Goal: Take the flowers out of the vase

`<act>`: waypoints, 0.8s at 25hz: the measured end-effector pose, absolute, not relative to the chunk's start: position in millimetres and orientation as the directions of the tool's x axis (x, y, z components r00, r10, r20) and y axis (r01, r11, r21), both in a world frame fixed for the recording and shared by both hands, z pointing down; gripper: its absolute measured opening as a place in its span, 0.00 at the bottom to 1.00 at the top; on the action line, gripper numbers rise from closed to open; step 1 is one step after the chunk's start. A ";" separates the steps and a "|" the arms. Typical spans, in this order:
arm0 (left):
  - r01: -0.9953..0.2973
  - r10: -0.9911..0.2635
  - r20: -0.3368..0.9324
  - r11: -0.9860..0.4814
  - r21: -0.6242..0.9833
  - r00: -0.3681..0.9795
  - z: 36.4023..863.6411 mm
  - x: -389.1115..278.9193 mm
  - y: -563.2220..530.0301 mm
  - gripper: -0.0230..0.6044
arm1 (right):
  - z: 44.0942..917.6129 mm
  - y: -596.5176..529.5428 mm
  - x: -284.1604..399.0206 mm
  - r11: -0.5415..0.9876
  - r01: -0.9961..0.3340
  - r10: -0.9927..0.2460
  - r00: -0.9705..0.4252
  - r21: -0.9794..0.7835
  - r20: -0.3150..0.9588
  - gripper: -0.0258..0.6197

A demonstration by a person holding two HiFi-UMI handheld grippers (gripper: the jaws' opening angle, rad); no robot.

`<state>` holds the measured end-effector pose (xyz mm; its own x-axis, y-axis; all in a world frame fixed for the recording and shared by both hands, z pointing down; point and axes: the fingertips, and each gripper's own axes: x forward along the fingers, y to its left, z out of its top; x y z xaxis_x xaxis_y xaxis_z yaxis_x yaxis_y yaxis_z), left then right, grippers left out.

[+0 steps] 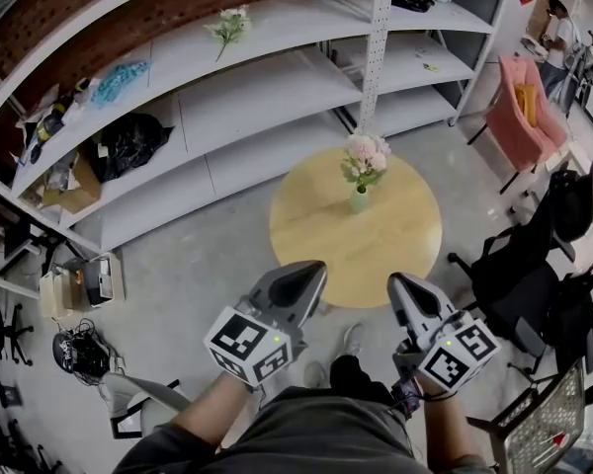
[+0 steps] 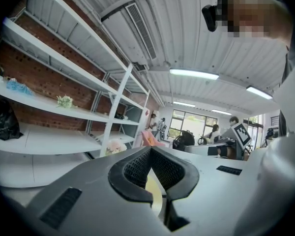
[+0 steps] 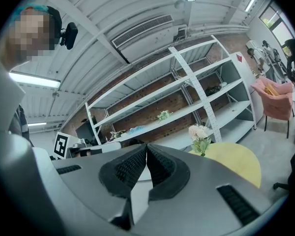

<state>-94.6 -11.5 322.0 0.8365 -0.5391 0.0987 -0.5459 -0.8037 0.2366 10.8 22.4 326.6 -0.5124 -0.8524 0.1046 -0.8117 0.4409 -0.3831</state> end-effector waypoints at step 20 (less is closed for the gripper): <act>-0.645 -0.608 0.215 -0.733 0.217 0.764 370.4 7.5 -125.9 0.04 | 359.7 -98.5 101.6 0.522 -0.726 -0.762 -0.633 -0.448 0.137 0.06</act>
<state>7.5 -125.9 370.4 0.7638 -0.6084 0.2155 -0.6449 -0.7329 0.2167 101.6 -98.5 359.7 -0.6326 -0.7624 0.1365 -0.7259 0.5221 -0.4477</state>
